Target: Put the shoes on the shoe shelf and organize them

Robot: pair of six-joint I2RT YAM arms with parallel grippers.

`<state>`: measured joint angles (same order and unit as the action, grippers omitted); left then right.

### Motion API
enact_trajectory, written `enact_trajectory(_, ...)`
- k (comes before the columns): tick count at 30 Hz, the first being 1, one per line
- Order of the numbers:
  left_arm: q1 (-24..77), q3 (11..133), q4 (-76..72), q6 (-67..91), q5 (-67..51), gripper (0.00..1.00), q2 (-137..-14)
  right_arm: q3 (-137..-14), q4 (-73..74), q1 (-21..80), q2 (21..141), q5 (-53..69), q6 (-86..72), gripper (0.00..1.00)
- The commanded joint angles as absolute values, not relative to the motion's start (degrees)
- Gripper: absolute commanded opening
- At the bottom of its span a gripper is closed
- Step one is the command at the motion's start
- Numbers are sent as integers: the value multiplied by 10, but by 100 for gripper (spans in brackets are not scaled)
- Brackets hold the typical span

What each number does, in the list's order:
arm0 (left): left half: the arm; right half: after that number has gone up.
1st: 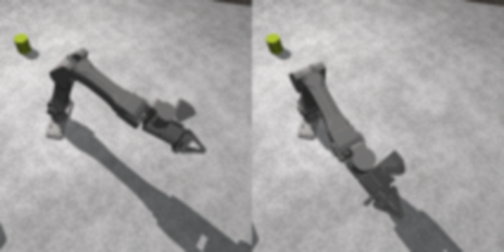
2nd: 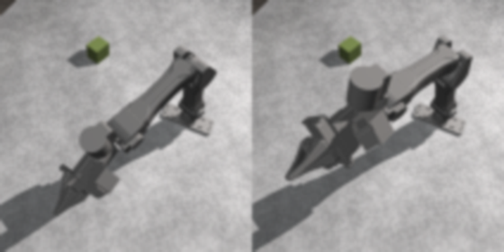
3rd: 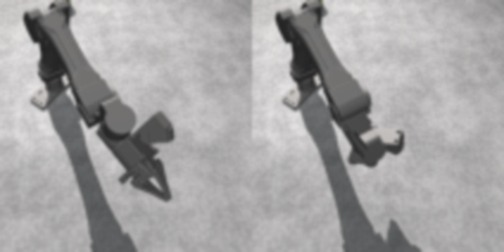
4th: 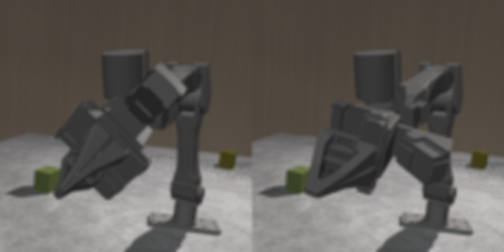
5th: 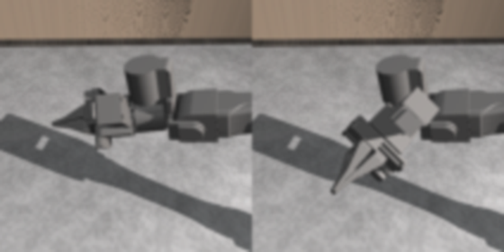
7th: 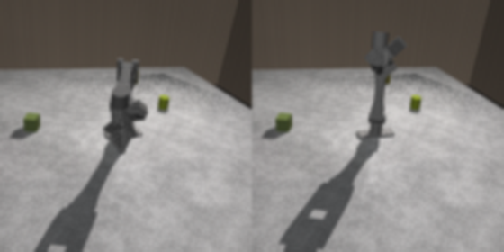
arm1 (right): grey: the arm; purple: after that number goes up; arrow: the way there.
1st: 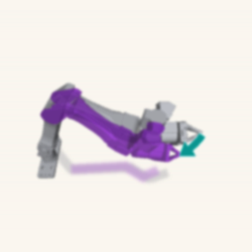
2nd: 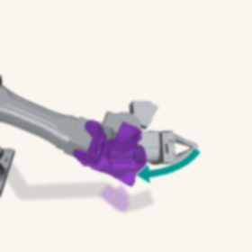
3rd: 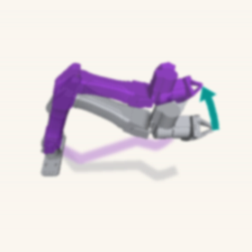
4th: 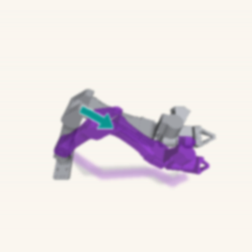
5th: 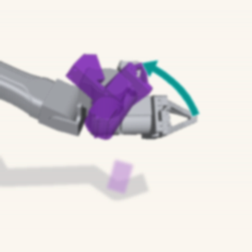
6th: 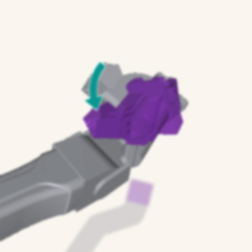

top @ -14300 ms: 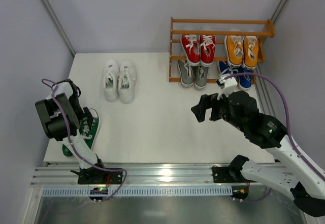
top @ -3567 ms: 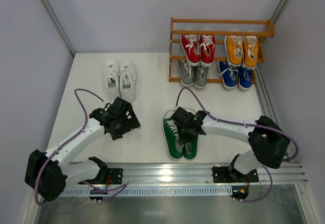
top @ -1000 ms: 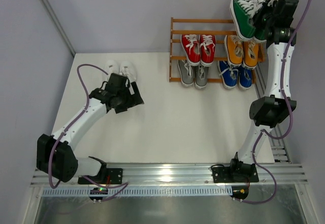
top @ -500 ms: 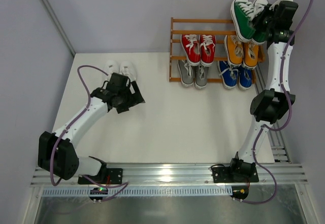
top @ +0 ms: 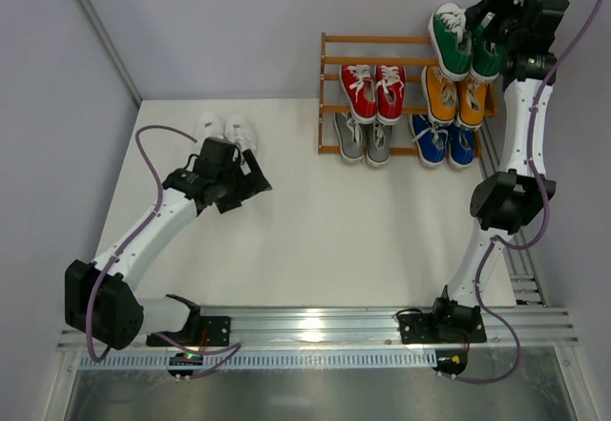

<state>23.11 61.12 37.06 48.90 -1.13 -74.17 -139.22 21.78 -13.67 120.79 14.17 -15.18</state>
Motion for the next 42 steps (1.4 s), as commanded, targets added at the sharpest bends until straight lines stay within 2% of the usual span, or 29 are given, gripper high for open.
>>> enact_trajectory(1,226,620,361,483,-5,95,-724,-1438,152,-137,1141,144,-159,89)
enact_trajectory(7,215,635,359,453,51,100,-725,-1410,149,-133,1036,161,-161,99)
enact_trajectory(9,203,631,352,431,85,100,-724,-1346,144,-122,987,170,-143,100)
enact_trajectory(13,97,654,352,400,67,100,-761,-1212,180,-25,875,147,-72,100)
enact_trajectory(14,81,677,351,392,62,100,-772,-1145,184,-5,836,130,-62,100)
enact_trajectory(17,67,746,346,329,89,100,-833,-1026,177,70,791,106,-39,100)
enact_trajectory(23,67,875,325,207,68,100,-969,-908,192,141,748,98,-57,100)
enact_trajectory(27,67,958,363,154,46,100,-1049,-874,214,152,732,98,-66,100)
enact_trajectory(30,68,968,379,124,34,100,-1090,-843,207,153,710,95,-67,100)
enact_trajectory(40,125,904,396,85,21,96,-1145,-823,200,153,711,108,-75,100)
enact_trajectory(41,127,898,395,84,15,94,-1153,-823,198,153,711,112,-77,100)
enact_trajectory(42,127,898,403,84,9,87,-1161,-822,198,153,714,113,-78,100)
